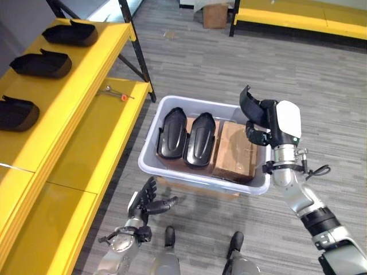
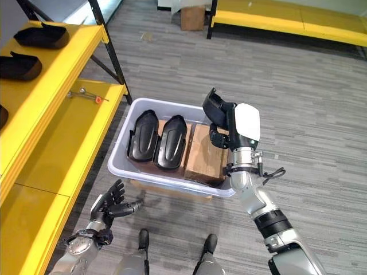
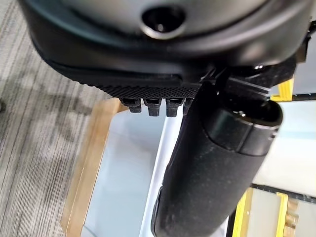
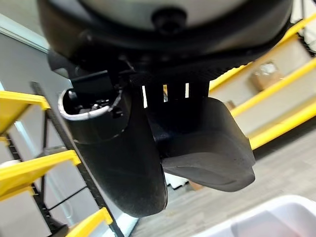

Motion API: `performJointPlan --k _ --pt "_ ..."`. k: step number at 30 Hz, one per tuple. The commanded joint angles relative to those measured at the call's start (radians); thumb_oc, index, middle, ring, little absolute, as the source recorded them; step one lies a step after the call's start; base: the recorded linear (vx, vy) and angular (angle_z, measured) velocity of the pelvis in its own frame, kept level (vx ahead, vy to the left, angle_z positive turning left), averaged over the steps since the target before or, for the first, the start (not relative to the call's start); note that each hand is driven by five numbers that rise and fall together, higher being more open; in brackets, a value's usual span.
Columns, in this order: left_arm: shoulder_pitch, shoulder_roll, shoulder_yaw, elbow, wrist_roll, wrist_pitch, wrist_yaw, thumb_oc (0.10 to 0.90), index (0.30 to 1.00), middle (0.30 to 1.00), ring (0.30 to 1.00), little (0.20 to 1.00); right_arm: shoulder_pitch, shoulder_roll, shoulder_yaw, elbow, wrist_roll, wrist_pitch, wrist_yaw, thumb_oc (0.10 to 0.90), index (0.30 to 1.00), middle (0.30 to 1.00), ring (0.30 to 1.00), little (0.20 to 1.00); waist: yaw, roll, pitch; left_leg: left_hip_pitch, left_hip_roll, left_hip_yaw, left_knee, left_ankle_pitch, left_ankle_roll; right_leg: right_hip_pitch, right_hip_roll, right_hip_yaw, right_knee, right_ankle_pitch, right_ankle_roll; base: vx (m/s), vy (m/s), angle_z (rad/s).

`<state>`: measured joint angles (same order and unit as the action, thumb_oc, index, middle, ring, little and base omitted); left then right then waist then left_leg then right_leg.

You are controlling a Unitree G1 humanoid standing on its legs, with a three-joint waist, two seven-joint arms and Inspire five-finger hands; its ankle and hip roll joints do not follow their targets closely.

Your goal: Move parts from the plastic box to the shelf.

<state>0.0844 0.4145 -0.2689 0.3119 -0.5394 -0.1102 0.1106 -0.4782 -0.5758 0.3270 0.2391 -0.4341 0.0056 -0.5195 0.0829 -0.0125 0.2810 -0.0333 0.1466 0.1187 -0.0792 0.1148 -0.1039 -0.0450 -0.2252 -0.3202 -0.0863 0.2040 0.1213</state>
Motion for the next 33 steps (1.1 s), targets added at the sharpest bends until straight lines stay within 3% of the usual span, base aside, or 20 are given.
performJointPlan --k 1,10,15,21,23,29,30,31,33 --pt "-0.011 0.03 -0.015 -0.017 0.043 -0.055 -0.028 0.9 1.0 1.0 1.0 1.0 -0.064 -0.074 -0.04 -0.102 -0.067 -0.097 -0.031 0.4 0.3 0.3 0.3 0.3 0.009 -0.013 -0.167 0.037 0.037 0.016 -0.008 -0.013 -0.012 0.072 -0.066 -0.017 0.039 -0.051 0.085 0.01 -0.022 -0.14" --pt "0.004 0.017 0.01 -0.013 0.049 -0.051 -0.033 0.9 1.0 1.0 1.0 1.0 -0.075 -0.124 -0.018 -0.169 -0.087 -0.115 0.034 0.4 0.3 0.3 0.3 0.3 -0.01 -0.009 -0.209 0.054 0.054 0.029 -0.008 -0.008 -0.02 0.08 -0.048 -0.001 0.037 -0.058 0.077 -0.01 -0.018 -0.05" --pt "0.007 0.013 0.019 -0.013 0.042 -0.054 -0.023 0.9 1.0 1.0 1.0 1.0 -0.11 -0.136 0.035 -0.169 -0.099 -0.121 0.073 0.4 0.3 0.3 0.3 0.3 -0.014 -0.003 -0.207 0.069 0.064 0.035 -0.008 -0.006 -0.015 0.061 -0.037 0.027 0.097 -0.093 0.066 -0.03 -0.034 -0.15" --pt "-0.007 0.009 0.035 -0.009 0.033 -0.059 -0.001 0.9 1.0 1.0 1.0 1.0 -0.179 -0.167 0.113 -0.17 -0.113 -0.126 0.126 0.4 0.3 0.3 0.3 0.3 -0.014 0.004 -0.201 0.082 0.104 0.029 -0.008 0.026 -0.033 0.058 0.003 0.029 0.145 -0.155 0.039 -0.02 -0.104 -0.02" --pt "-0.01 0.006 0.04 -0.006 0.026 -0.059 0.007 0.9 1.0 1.0 1.0 1.0 -0.217 -0.162 0.151 -0.167 -0.111 -0.129 0.142 0.4 0.3 0.3 0.3 0.3 -0.007 0.007 -0.198 0.087 0.124 0.025 -0.008 0.052 -0.043 0.061 0.024 0.027 0.153 -0.173 0.027 -0.03 -0.152 -0.03" --pt "0.017 0.005 0.056 -0.043 -0.001 -0.061 0.026 0.9 1.0 1.0 1.0 1.0 -0.36 -0.153 0.248 -0.151 -0.104 -0.142 0.145 0.4 0.3 0.3 0.3 0.3 0.046 0.022 -0.165 0.041 0.201 -0.033 0.013 0.207 -0.093 0.08 0.113 -0.005 0.132 -0.209 -0.025 -0.05 -0.2 0.04" --pt "0.016 0.004 0.057 -0.044 -0.001 -0.06 0.026 0.9 1.0 1.0 1.0 1.0 -0.362 -0.153 0.25 -0.149 -0.104 -0.143 0.144 0.4 0.3 0.3 0.3 0.3 0.043 0.024 -0.164 0.04 0.202 -0.036 0.012 0.208 -0.095 0.081 0.114 -0.008 0.131 -0.209 -0.026 -0.08 -0.225 0.19" --pt "0.027 0.003 0.058 -0.047 -0.002 -0.059 0.029 0.9 1.0 1.0 1.0 1.0 -0.401 -0.153 0.264 -0.135 -0.103 -0.141 0.137 0.4 0.3 0.3 0.3 0.3 0.066 0.031 -0.149 0.014 0.215 -0.053 0.008 0.265 -0.111 0.083 0.127 -0.033 0.129 -0.218 -0.035 -0.09 -0.125 0.18" --pt "0.028 0.001 0.066 -0.046 -0.006 -0.059 0.03 0.9 1.0 1.0 1.0 1.0 -0.417 -0.161 0.27 -0.125 -0.104 -0.138 0.134 0.4 0.3 0.3 0.3 0.3 0.066 0.036 -0.143 -0.005 0.219 -0.058 0.005 0.292 -0.116 0.08 0.126 -0.056 0.133 -0.223 -0.038 -0.11 -0.107 0.38"
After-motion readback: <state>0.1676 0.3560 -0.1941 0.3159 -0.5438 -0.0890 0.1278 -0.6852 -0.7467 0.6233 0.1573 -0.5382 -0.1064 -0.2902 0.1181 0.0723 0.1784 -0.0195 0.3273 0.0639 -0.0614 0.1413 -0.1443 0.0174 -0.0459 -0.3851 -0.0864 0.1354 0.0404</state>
